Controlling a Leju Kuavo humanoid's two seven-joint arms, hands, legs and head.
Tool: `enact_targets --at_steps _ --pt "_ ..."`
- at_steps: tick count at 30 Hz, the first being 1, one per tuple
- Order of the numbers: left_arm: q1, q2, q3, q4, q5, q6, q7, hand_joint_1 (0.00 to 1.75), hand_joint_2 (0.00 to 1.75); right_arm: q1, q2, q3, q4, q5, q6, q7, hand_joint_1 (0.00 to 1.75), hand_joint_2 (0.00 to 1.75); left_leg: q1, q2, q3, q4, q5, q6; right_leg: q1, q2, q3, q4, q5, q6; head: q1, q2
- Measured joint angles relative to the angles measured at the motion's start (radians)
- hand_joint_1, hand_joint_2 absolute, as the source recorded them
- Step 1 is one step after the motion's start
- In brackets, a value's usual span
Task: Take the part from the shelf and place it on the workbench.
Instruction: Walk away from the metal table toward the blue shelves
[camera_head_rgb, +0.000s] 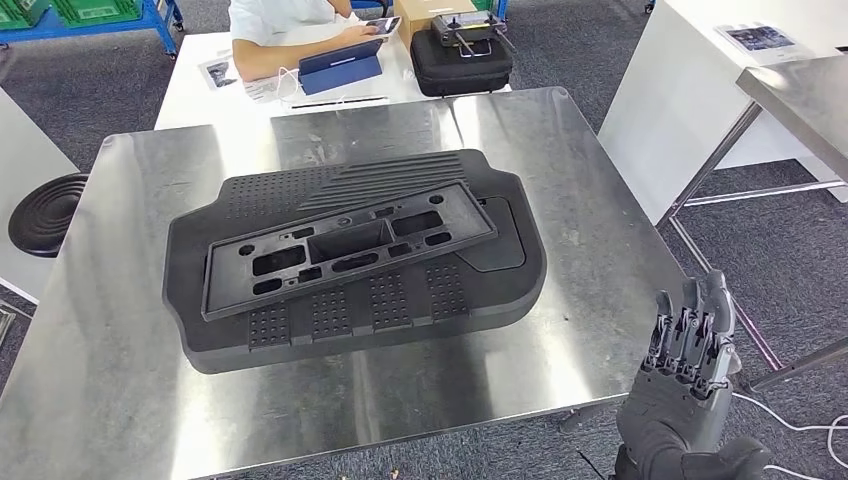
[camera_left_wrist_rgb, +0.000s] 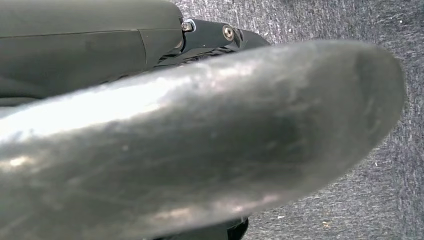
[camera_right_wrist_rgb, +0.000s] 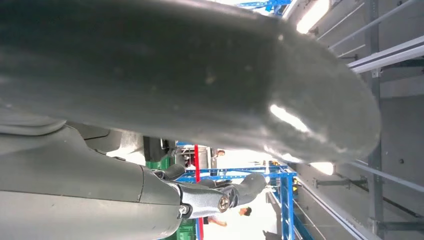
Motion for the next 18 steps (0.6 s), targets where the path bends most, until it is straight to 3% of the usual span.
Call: enact_targets --at_steps 7,10,12,14,16,17,18 --pt "0.0 0.001 0.013 0.0 -0.007 0.001 0.001 0.0 0.0 0.002 0.0 -0.001 0.004 -0.009 0.002 0.002 0.0 0.0 -0.005 0.0 0.0 0.0 -0.001 -0.004 -0.005 0.0 0.0 0.0 0.0 0.0 0.0 0.0" --pt "0.0 0.002 0.015 0.0 -0.01 0.002 0.001 0.0 0.0 0.002 0.001 -0.002 0.006 -0.013 0.004 0.002 0.0 0.0 -0.011 0.0 -0.001 -0.001 0.0 0.0 -0.01 0.0 0.002 -0.003 0.003 0.005 0.0 0.0" --pt "0.0 0.001 0.015 0.0 -0.012 0.002 0.001 0.0 0.0 0.002 0.001 -0.002 0.005 -0.018 0.006 0.004 0.0 0.0 -0.005 0.002 0.002 -0.011 0.008 0.005 -0.011 0.0 -0.006 0.011 -0.006 0.008 0.001 0.0" --pt "-0.001 0.0 0.015 0.0 -0.013 0.002 0.001 0.0 0.0 0.002 0.001 -0.003 0.005 -0.021 0.008 0.006 0.0 0.0 0.003 0.005 0.002 -0.018 0.015 0.01 -0.012 0.0 -0.048 0.095 -0.05 0.005 0.004 0.0" --pt "-0.001 0.0 0.015 0.0 -0.013 0.002 0.002 0.0 0.0 0.003 0.001 -0.004 0.006 -0.023 0.009 0.008 0.0 0.0 0.003 0.007 -0.003 -0.018 0.017 0.012 -0.012 0.0 -0.114 0.233 -0.108 0.003 0.005 0.0" --pt "-0.001 0.0 0.015 0.0 -0.014 0.002 0.002 0.0 0.0 0.004 0.0 -0.005 0.007 -0.024 0.01 0.008 0.0 0.0 0.004 0.008 -0.004 -0.018 0.017 0.012 -0.013 0.0 -0.136 0.28 -0.123 0.007 0.005 0.0" --pt "0.0 0.0 0.015 0.0 -0.014 0.002 0.002 0.0 0.0 0.005 0.001 -0.007 0.008 -0.024 0.011 0.008 0.0 0.0 0.004 0.008 -0.005 -0.017 0.018 0.011 -0.014 0.0 -0.138 0.287 -0.121 0.014 0.005 0.0"
